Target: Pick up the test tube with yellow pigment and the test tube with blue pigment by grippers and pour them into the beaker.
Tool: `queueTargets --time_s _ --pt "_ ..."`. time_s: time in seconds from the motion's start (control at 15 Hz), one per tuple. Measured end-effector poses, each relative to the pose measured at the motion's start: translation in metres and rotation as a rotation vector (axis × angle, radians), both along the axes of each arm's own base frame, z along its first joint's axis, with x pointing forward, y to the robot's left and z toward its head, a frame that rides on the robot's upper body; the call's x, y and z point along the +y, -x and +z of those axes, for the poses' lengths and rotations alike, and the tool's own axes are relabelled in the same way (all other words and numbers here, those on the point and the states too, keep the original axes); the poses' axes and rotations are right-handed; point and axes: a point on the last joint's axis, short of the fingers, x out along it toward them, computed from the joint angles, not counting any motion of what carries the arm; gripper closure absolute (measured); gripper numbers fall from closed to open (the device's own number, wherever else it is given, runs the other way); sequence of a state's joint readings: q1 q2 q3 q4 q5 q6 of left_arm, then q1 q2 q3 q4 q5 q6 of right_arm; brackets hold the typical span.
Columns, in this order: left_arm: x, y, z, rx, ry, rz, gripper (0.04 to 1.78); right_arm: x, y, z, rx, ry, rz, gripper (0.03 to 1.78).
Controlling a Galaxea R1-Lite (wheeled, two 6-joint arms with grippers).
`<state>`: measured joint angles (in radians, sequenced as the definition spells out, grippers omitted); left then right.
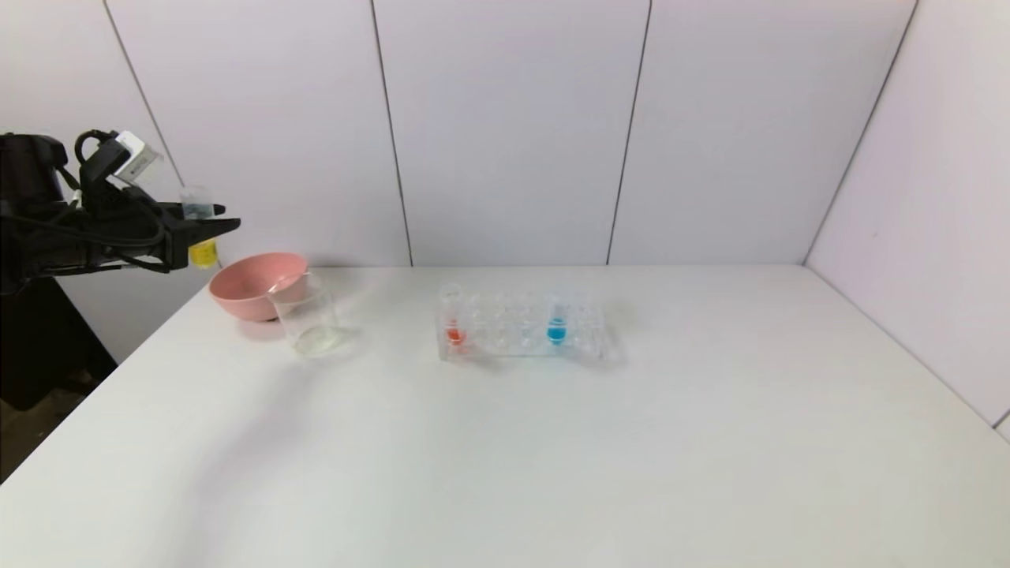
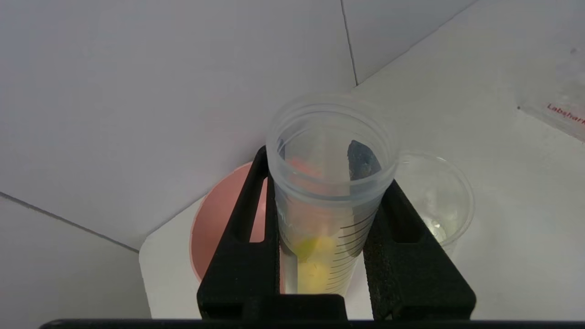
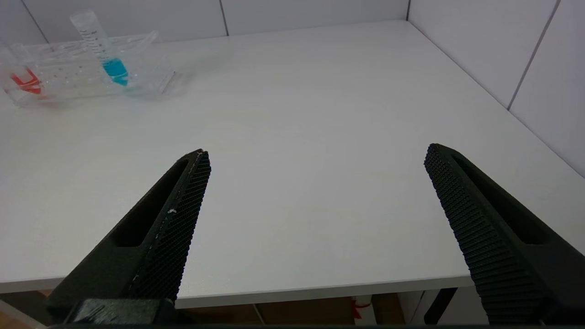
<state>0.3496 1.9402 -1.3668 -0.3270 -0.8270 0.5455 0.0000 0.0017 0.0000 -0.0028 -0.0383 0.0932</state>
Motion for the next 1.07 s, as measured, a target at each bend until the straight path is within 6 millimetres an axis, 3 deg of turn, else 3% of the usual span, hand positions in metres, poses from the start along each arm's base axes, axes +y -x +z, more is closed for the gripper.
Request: queueTargets --time_s 0.6,1.07 --pt "0.007 -0.017 0.016 0.052 -0.347 -0.163 1.30 0.000 0.000 0.000 0.000 0.000 0.000 0.10" --pt "0.010 -0.028 0.001 0.115 -0.624 -0.213 1.30 0.000 0.000 0.000 0.000 0.000 0.000 0.10"
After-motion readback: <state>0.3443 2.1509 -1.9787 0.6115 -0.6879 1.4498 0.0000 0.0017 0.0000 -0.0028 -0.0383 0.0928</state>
